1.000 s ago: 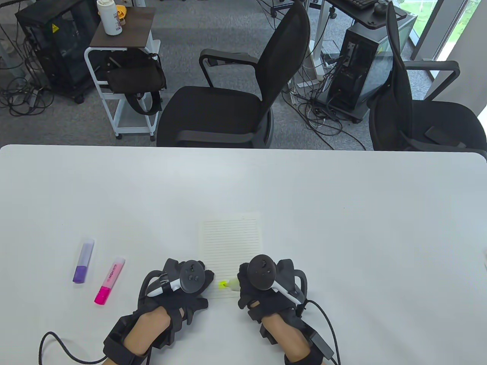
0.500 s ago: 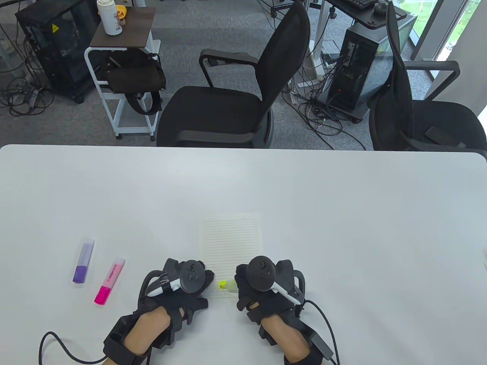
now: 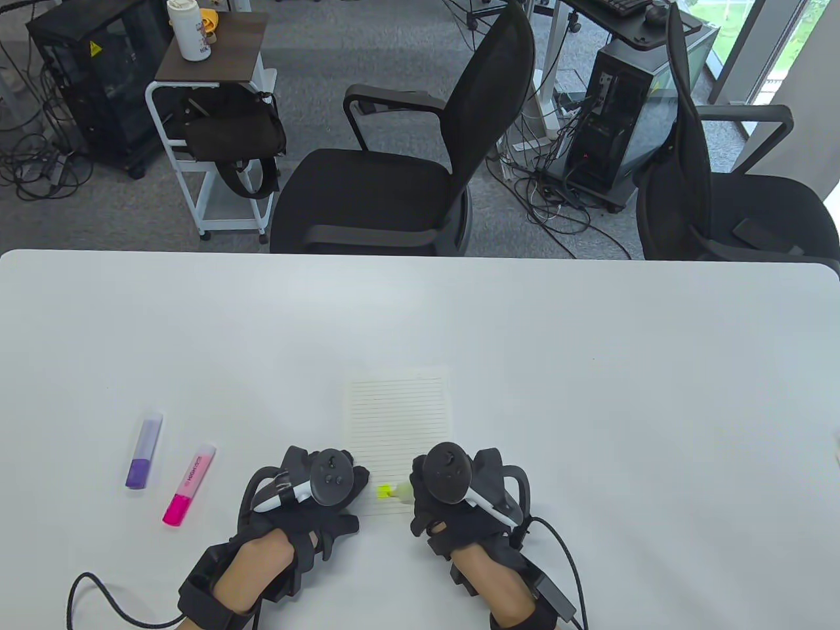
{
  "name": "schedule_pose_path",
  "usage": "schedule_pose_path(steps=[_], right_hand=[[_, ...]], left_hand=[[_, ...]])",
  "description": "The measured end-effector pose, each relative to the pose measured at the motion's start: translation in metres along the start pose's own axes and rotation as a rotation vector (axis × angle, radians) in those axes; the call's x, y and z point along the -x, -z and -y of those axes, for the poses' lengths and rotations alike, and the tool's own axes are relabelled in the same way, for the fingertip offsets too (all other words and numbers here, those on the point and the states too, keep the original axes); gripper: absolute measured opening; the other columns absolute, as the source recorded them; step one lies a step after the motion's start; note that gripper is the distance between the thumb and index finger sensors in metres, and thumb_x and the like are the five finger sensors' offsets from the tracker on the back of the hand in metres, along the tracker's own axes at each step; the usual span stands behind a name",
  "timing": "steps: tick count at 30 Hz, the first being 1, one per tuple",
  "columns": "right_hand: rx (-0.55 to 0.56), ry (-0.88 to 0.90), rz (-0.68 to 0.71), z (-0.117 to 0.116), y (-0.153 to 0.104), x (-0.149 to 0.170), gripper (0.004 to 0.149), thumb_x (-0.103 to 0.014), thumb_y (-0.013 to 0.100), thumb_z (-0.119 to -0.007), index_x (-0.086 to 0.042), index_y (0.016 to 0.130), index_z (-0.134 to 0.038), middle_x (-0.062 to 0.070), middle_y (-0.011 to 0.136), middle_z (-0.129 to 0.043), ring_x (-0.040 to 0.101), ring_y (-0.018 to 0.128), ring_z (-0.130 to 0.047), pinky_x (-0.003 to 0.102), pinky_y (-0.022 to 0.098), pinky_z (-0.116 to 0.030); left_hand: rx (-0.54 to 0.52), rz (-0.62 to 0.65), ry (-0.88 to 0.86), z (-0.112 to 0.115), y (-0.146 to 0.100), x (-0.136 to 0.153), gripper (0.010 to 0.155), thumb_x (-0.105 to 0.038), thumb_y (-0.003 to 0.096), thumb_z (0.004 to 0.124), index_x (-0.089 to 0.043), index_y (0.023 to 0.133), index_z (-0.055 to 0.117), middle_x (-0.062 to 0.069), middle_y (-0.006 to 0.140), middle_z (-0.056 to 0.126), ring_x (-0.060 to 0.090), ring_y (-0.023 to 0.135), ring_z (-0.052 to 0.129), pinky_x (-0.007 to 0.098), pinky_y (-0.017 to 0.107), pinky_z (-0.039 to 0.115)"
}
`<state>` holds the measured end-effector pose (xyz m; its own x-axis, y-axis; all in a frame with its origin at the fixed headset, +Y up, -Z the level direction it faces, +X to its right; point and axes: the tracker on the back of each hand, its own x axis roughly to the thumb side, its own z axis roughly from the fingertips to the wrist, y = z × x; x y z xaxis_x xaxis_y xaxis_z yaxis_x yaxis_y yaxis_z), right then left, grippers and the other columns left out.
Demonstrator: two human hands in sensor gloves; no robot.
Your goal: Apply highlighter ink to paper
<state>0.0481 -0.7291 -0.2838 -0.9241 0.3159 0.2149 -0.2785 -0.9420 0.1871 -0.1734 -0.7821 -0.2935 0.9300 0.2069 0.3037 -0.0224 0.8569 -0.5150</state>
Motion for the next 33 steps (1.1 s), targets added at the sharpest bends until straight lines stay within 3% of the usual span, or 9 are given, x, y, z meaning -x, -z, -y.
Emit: schedule_pose_path(steps=[3,10,14,17,25,33], right_hand=[[0.001,0.078,0.043,-0.0048,0.0012,-0.0026,0.037,-0.034,0.063,-0.074,-0.017,0.095,-0.078,0.012,0.073,-0.093,0.027,0.041,-0.095,0.055,0.056,-0.076],[0.007,0.003,0.003,-0.0012,0.0002,-0.0009,0.037,-0.034,0.062,-0.074,-0.017,0.094,-0.078,0.012,0.072,-0.093,0.026,0.041,-0.095,0.055,0.056,-0.076],[0.026,0.089,0.038,-0.0060,0.0008,-0.0033,0.037,-0.034,0.063,-0.074,-0.018,0.096,-0.077,0.012,0.074,-0.092,0.027,0.043,-0.095,0.055,0.057,-0.076],[0.003,0.020,0.014,-0.0070,0.0022,-0.0023,0.037,-0.035,0.063,-0.073,-0.018,0.096,-0.076,0.011,0.074,-0.092,0.026,0.043,-0.095,0.054,0.057,-0.076],[0.021,0.093,0.038,-0.0077,0.0021,-0.0030,0.037,-0.034,0.063,-0.074,-0.017,0.096,-0.076,0.012,0.074,-0.092,0.026,0.042,-0.095,0.055,0.057,-0.076],[0.025,0.057,0.017,-0.0052,0.0019,-0.0014,0.037,-0.035,0.063,-0.073,-0.017,0.095,-0.077,0.012,0.073,-0.092,0.026,0.041,-0.095,0.055,0.057,-0.076]], left_hand=[[0.000,0.000,0.000,0.0000,-0.0001,0.0000,0.076,-0.054,0.0443,0.074,-0.036,0.108,0.037,-0.004,0.116,0.024,0.038,0.107,0.026,0.068,0.073,0.023],[0.001,0.000,0.000,0.0000,0.0000,-0.0001,0.076,-0.053,0.0442,0.074,-0.036,0.108,0.037,-0.004,0.116,0.024,0.038,0.107,0.026,0.068,0.073,0.023],[0.000,0.000,-0.001,0.0001,-0.0001,0.0000,0.076,-0.053,0.0442,0.074,-0.036,0.108,0.037,-0.004,0.116,0.024,0.038,0.107,0.026,0.067,0.073,0.023],[0.000,0.000,-0.001,0.0001,-0.0001,0.0000,0.076,-0.053,0.0443,0.074,-0.036,0.108,0.036,-0.004,0.116,0.024,0.038,0.107,0.026,0.067,0.073,0.023],[0.000,0.001,0.000,0.0001,0.0000,-0.0001,0.076,-0.053,0.0443,0.074,-0.036,0.108,0.037,-0.004,0.116,0.024,0.038,0.107,0.026,0.067,0.073,0.023],[0.001,0.001,-0.001,0.0001,0.0000,0.0000,0.076,-0.053,0.0442,0.074,-0.036,0.108,0.036,-0.004,0.116,0.023,0.038,0.107,0.026,0.067,0.073,0.023]])
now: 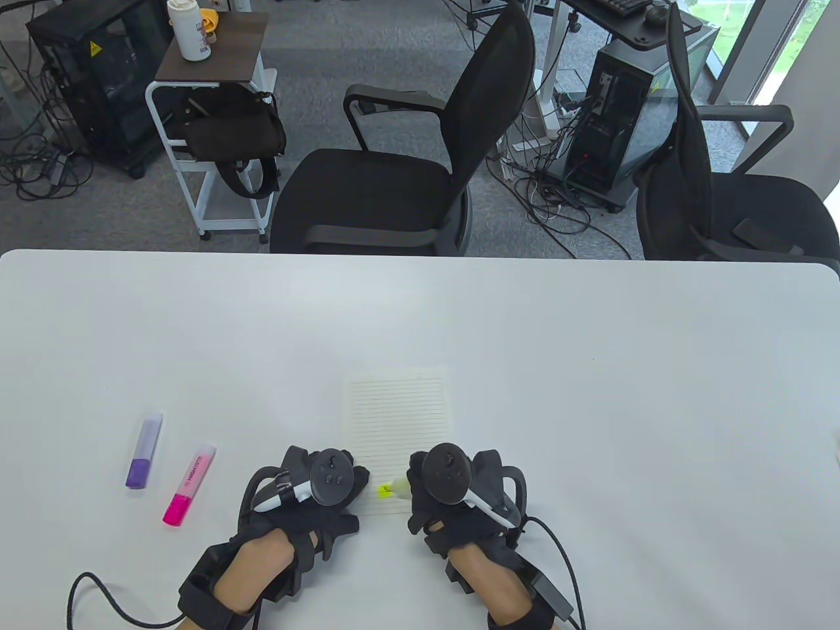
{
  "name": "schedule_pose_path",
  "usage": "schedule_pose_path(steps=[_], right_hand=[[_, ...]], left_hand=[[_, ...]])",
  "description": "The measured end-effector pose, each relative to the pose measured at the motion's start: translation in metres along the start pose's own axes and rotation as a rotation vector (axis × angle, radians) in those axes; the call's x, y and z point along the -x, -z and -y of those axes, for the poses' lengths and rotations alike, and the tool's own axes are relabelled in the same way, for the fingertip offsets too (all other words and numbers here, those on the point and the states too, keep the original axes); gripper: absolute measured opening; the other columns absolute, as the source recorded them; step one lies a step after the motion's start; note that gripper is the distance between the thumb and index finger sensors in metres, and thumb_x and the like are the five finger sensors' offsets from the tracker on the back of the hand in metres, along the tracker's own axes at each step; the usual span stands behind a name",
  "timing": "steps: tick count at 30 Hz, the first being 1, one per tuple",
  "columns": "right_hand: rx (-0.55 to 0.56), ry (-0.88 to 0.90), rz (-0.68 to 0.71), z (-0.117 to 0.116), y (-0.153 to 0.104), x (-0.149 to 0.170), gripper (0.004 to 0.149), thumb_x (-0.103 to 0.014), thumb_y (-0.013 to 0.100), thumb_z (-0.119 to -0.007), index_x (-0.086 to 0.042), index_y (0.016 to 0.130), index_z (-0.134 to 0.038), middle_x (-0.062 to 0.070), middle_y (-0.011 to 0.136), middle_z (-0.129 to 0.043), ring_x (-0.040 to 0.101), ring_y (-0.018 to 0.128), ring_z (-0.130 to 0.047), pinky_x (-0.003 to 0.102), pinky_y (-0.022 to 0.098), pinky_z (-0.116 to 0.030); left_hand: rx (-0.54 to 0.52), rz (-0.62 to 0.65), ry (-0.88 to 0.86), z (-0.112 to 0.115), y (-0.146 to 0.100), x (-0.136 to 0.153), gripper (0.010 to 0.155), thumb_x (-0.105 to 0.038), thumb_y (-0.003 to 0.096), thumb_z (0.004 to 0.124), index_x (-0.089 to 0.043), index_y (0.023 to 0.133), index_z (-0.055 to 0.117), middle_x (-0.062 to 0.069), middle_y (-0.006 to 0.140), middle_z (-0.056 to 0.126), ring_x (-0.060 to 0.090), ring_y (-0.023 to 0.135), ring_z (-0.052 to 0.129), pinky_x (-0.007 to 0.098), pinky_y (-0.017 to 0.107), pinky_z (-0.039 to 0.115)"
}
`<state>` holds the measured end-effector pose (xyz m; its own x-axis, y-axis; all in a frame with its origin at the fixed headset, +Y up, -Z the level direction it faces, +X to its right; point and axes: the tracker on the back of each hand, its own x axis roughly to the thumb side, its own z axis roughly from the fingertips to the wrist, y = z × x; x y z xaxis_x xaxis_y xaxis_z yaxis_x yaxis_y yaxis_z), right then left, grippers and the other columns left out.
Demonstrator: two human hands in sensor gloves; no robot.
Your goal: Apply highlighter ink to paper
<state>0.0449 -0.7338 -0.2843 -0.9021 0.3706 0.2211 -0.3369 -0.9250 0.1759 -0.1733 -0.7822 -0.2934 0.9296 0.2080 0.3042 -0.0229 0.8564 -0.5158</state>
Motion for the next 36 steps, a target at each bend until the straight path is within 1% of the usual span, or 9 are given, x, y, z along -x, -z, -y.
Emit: schedule_pose_path(steps=[2,8,12,14,19,23,25,30,36], right_hand=[[-0.006,0.043,0.008,-0.004,0.001,-0.002,0.037,-0.035,0.063,-0.073,-0.017,0.096,-0.077,0.012,0.073,-0.092,0.026,0.042,-0.095,0.055,0.057,-0.076],[-0.004,-0.022,-0.043,0.002,0.001,0.000,0.037,-0.035,0.062,-0.074,-0.016,0.094,-0.077,0.012,0.071,-0.093,0.025,0.039,-0.095,0.054,0.056,-0.077],[0.020,0.058,-0.013,-0.002,0.001,-0.001,0.037,-0.035,0.063,-0.074,-0.016,0.095,-0.077,0.012,0.071,-0.093,0.025,0.040,-0.095,0.055,0.056,-0.076],[-0.003,-0.009,-0.037,-0.002,0.002,-0.001,0.037,-0.035,0.063,-0.073,-0.017,0.095,-0.077,0.012,0.072,-0.093,0.025,0.040,-0.095,0.054,0.056,-0.077],[0.021,-0.010,-0.058,0.003,0.000,0.002,0.037,-0.035,0.062,-0.075,-0.016,0.093,-0.079,0.012,0.069,-0.094,0.025,0.038,-0.095,0.054,0.055,-0.077],[0.014,0.078,-0.021,-0.003,0.002,0.000,0.037,-0.035,0.062,-0.075,-0.016,0.094,-0.078,0.012,0.070,-0.094,0.025,0.039,-0.096,0.054,0.055,-0.077],[-0.003,-0.008,-0.049,-0.001,0.002,0.001,0.037,-0.035,0.062,-0.074,-0.017,0.094,-0.078,0.011,0.071,-0.093,0.025,0.040,-0.096,0.054,0.055,-0.077],[0.033,-0.024,-0.076,0.006,-0.001,0.004,0.037,-0.035,0.062,-0.075,-0.016,0.093,-0.079,0.012,0.069,-0.094,0.025,0.038,-0.095,0.054,0.055,-0.077],[0.001,0.010,-0.068,0.005,-0.001,0.005,0.037,-0.035,0.062,-0.075,-0.016,0.093,-0.079,0.012,0.069,-0.094,0.025,0.038,-0.095,0.054,0.055,-0.078]], left_hand=[[0.000,0.000,0.000,0.000,0.000,0.000,0.076,-0.053,0.0443,0.074,-0.036,0.108,0.037,-0.004,0.115,0.024,0.038,0.107,0.026,0.067,0.073,0.023],[0.000,0.000,-0.001,0.000,0.000,0.000,0.076,-0.053,0.0443,0.074,-0.036,0.108,0.037,-0.004,0.115,0.023,0.038,0.107,0.026,0.067,0.073,0.023],[0.001,0.001,0.000,0.000,0.000,0.000,0.076,-0.053,0.0443,0.075,-0.036,0.108,0.037,-0.004,0.115,0.023,0.038,0.107,0.026,0.067,0.073,0.023],[0.001,0.001,-0.001,0.000,0.000,0.000,0.076,-0.053,0.0443,0.074,-0.036,0.108,0.037,-0.004,0.115,0.023,0.038,0.107,0.026,0.067,0.073,0.023],[0.001,0.001,-0.003,0.000,0.000,0.000,0.076,-0.053,0.0442,0.075,-0.036,0.108,0.037,-0.004,0.115,0.023,0.039,0.107,0.026,0.067,0.073,0.023],[0.001,0.002,-0.003,0.000,0.000,0.000,0.076,-0.053,0.0442,0.074,-0.036,0.108,0.037,-0.004,0.115,0.023,0.038,0.107,0.026,0.067,0.073,0.023],[0.001,0.002,-0.003,0.000,0.000,0.000,0.076,-0.053,0.0443,0.074,-0.036,0.108,0.036,-0.004,0.115,0.023,0.038,0.107,0.026,0.067,0.073,0.023],[0.001,0.002,-0.004,0.000,0.000,0.000,0.076,-0.053,0.0443,0.074,-0.036,0.108,0.036,-0.004,0.115,0.023,0.038,0.107,0.026,0.067,0.073,0.023],[0.000,0.002,-0.005,0.000,0.000,0.000,0.076,-0.053,0.0443,0.074,-0.036,0.108,0.037,-0.004,0.115,0.023,0.038,0.107,0.026,0.067,0.073,0.023]])
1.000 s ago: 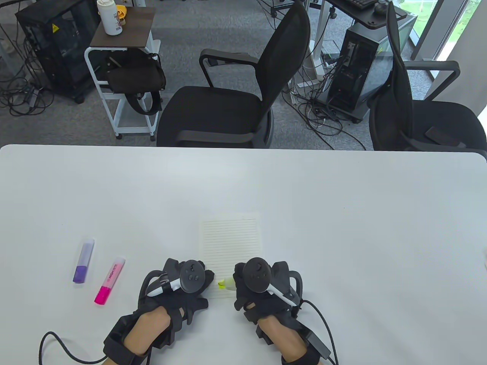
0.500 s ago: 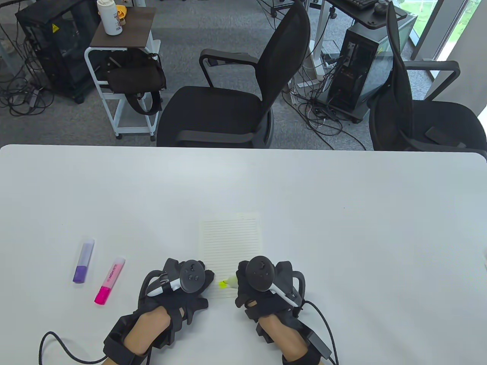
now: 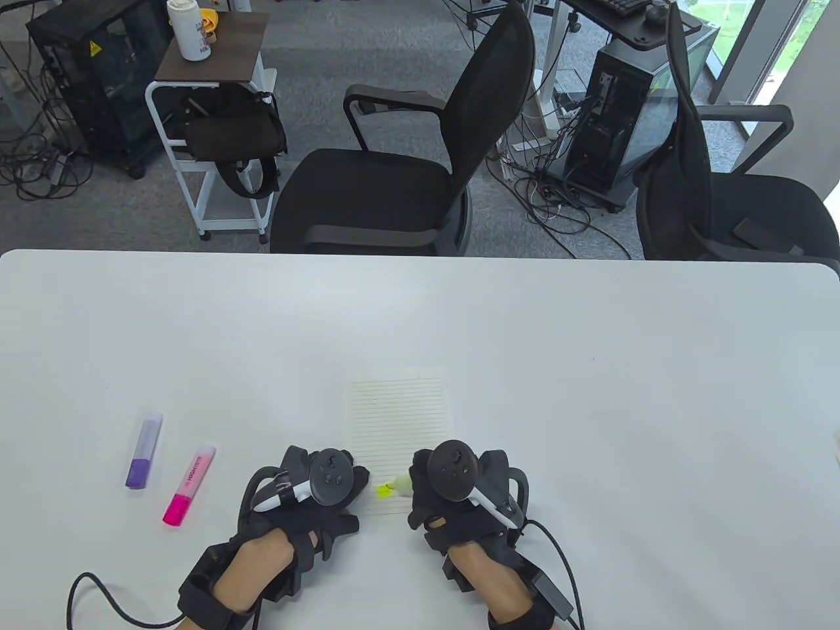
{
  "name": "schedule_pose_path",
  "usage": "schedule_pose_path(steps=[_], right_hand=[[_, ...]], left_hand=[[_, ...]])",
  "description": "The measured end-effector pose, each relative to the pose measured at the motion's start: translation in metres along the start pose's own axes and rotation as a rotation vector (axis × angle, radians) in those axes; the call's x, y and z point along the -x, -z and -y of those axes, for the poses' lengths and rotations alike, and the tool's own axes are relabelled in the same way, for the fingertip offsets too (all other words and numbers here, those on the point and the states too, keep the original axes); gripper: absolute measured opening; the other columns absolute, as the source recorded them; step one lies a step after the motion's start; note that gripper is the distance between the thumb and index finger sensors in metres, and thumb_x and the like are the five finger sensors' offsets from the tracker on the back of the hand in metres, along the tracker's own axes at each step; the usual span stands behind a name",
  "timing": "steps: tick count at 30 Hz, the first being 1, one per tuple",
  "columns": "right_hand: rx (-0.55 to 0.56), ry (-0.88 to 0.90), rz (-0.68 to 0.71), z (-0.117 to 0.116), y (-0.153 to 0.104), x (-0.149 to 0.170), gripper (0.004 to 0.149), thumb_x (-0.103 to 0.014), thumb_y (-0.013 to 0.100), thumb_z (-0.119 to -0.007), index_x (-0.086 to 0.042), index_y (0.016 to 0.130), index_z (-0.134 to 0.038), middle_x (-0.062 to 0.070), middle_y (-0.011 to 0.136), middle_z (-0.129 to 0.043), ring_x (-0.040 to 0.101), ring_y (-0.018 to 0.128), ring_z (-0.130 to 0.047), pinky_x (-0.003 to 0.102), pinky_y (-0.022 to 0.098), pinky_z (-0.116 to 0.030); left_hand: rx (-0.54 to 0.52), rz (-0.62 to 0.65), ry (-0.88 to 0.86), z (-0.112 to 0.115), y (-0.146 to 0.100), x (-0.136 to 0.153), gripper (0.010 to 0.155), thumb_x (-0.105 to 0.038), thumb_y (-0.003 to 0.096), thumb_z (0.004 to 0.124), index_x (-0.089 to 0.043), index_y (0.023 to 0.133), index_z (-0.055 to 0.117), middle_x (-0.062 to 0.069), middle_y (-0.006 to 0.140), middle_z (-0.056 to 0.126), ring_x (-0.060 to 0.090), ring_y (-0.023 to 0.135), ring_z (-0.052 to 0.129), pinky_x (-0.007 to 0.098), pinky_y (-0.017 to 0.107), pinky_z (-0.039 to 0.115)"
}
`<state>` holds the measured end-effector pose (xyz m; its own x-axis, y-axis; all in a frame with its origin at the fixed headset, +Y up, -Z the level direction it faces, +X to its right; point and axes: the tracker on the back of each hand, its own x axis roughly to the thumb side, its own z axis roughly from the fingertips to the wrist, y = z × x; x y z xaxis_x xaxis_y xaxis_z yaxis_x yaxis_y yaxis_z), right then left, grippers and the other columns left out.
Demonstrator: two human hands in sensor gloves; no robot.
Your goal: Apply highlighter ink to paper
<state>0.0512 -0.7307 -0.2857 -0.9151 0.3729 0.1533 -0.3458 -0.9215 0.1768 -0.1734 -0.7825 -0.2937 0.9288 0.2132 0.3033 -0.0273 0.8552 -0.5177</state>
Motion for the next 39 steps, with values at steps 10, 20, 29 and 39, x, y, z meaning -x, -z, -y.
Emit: schedule_pose_path(steps=[10,20,29,39], right_hand=[[-0.003,0.005,0.002,0.0027,-0.0003,0.0031,0.037,-0.035,0.061,-0.076,-0.015,0.092,-0.080,0.012,0.068,-0.095,0.025,0.037,-0.095,0.054,0.054,-0.078],[-0.023,0.007,0.002,0.0046,-0.0012,0.0029,0.036,-0.034,0.061,-0.076,-0.015,0.092,-0.081,0.012,0.067,-0.095,0.026,0.037,-0.095,0.054,0.054,-0.078],[-0.033,0.012,-0.003,0.0055,0.0002,0.0043,0.037,-0.034,0.061,-0.076,-0.015,0.092,-0.081,0.012,0.067,-0.095,0.025,0.036,-0.095,0.054,0.054,-0.078],[-0.039,0.016,0.010,0.0039,0.0006,0.0042,0.037,-0.035,0.062,-0.076,-0.015,0.092,-0.081,0.012,0.067,-0.095,0.026,0.036,-0.095,0.055,0.054,-0.078]], left_hand=[[0.000,0.000,0.000,0.0001,0.0001,0.0001,0.076,-0.053,0.0443,0.074,-0.037,0.108,0.036,-0.004,0.115,0.023,0.038,0.107,0.026,0.067,0.073,0.023],[0.000,0.000,0.000,0.0001,0.0002,0.0001,0.076,-0.053,0.0442,0.074,-0.036,0.108,0.036,-0.004,0.115,0.023,0.038,0.107,0.026,0.067,0.073,0.023],[0.001,-0.001,0.000,0.0000,-0.0001,-0.0001,0.076,-0.053,0.0444,0.074,-0.036,0.108,0.036,-0.004,0.115,0.023,0.038,0.107,0.026,0.067,0.073,0.023],[0.001,0.000,0.000,0.0001,0.0001,0.0000,0.076,-0.053,0.0443,0.074,-0.037,0.108,0.036,-0.004,0.115,0.023,0.038,0.107,0.026,0.067,0.073,0.023]])
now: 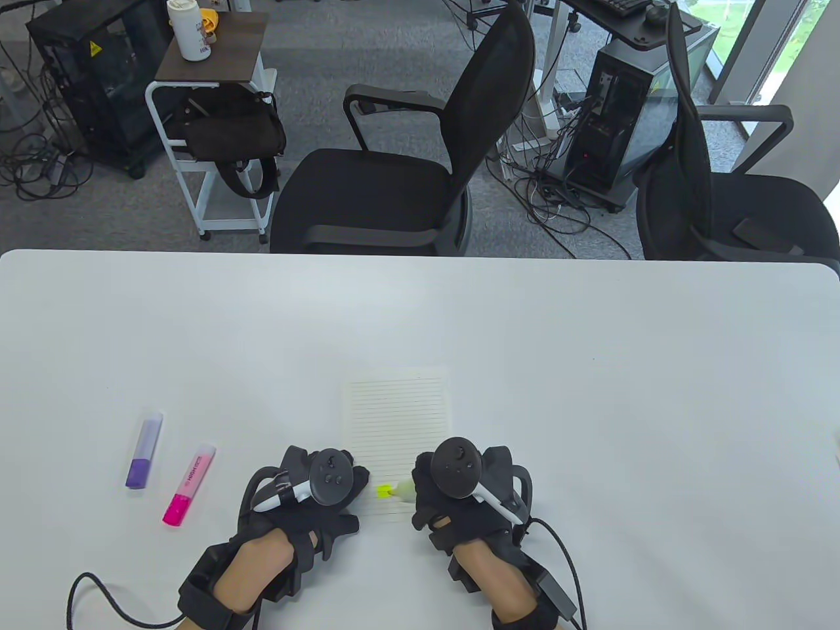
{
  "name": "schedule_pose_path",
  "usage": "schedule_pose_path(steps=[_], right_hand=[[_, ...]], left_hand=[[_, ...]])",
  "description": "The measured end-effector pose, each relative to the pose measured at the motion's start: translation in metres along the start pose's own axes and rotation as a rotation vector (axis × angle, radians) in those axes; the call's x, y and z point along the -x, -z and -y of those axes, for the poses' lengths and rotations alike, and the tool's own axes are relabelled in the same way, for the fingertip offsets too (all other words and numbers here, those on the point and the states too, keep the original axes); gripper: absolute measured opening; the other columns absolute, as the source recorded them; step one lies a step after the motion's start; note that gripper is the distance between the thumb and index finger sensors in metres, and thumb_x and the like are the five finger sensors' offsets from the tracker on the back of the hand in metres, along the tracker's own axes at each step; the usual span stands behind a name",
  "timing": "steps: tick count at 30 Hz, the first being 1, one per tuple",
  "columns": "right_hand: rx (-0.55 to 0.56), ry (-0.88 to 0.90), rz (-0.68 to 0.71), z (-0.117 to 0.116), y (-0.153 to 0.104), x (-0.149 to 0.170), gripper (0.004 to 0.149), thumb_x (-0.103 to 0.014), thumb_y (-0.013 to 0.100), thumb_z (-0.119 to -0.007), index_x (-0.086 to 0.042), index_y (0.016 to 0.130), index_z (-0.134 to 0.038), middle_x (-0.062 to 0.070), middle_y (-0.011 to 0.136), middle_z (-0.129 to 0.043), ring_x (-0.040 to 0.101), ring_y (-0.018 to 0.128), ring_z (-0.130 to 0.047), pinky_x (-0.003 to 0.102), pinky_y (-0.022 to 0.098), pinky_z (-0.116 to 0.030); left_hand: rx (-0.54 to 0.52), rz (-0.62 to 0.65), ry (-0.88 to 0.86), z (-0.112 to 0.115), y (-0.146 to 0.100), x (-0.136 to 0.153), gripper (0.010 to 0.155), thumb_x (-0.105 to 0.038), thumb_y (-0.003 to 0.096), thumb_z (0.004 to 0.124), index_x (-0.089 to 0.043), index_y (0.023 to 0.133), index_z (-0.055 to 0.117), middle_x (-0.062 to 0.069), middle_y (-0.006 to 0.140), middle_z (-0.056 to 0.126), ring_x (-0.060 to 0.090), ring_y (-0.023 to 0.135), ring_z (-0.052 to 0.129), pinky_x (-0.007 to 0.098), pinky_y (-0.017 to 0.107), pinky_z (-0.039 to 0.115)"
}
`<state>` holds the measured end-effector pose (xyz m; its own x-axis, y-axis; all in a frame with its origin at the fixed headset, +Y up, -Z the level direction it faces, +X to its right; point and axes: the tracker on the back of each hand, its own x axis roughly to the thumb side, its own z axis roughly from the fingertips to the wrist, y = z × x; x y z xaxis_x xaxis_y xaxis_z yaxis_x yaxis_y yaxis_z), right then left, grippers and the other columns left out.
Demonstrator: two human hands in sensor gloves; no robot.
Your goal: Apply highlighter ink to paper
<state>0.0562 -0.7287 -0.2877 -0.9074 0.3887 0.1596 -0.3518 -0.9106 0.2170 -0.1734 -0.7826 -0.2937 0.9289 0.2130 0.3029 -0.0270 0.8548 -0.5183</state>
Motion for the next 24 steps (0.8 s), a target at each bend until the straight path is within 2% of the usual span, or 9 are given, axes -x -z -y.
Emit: schedule_pose_path(steps=[9,14,20,24], right_hand=[[0.211,0.257,0.083,0.010,-0.006,0.014,0.039,-0.036,0.063,-0.072,-0.017,0.098,-0.073,0.011,0.076,-0.090,0.027,0.046,-0.095,0.056,0.059,-0.075],[0.244,0.387,0.168,0.010,-0.004,0.018,0.042,-0.034,0.064,-0.071,-0.021,0.104,-0.067,0.012,0.084,-0.085,0.028,0.055,-0.093,0.058,0.063,-0.070],[0.330,0.426,0.194,0.013,-0.007,0.023,0.044,-0.033,0.064,-0.070,-0.024,0.106,-0.063,0.012,0.091,-0.082,0.030,0.063,-0.092,0.060,0.065,-0.068],[0.311,0.443,0.203,0.012,-0.005,0.024,0.044,-0.033,0.064,-0.070,-0.024,0.106,-0.064,0.012,0.091,-0.082,0.030,0.063,-0.092,0.060,0.065,-0.067]], left_hand=[[-0.003,0.005,0.005,0.000,0.000,0.000,0.077,-0.054,0.0444,0.074,-0.036,0.109,0.036,-0.003,0.115,0.023,0.039,0.107,0.026,0.067,0.073,0.023],[-0.006,0.016,0.009,0.000,0.000,0.000,0.077,-0.054,0.0441,0.075,-0.035,0.109,0.036,-0.002,0.116,0.024,0.039,0.107,0.026,0.067,0.073,0.023],[-0.025,0.050,0.009,0.000,0.000,0.001,0.078,-0.054,0.0437,0.075,-0.033,0.109,0.038,0.000,0.116,0.026,0.039,0.107,0.028,0.068,0.073,0.024],[-0.061,0.077,-0.026,-0.006,-0.003,0.003,0.077,-0.054,0.0434,0.075,-0.031,0.109,0.041,0.001,0.116,0.030,0.038,0.107,0.029,0.068,0.073,0.025]])
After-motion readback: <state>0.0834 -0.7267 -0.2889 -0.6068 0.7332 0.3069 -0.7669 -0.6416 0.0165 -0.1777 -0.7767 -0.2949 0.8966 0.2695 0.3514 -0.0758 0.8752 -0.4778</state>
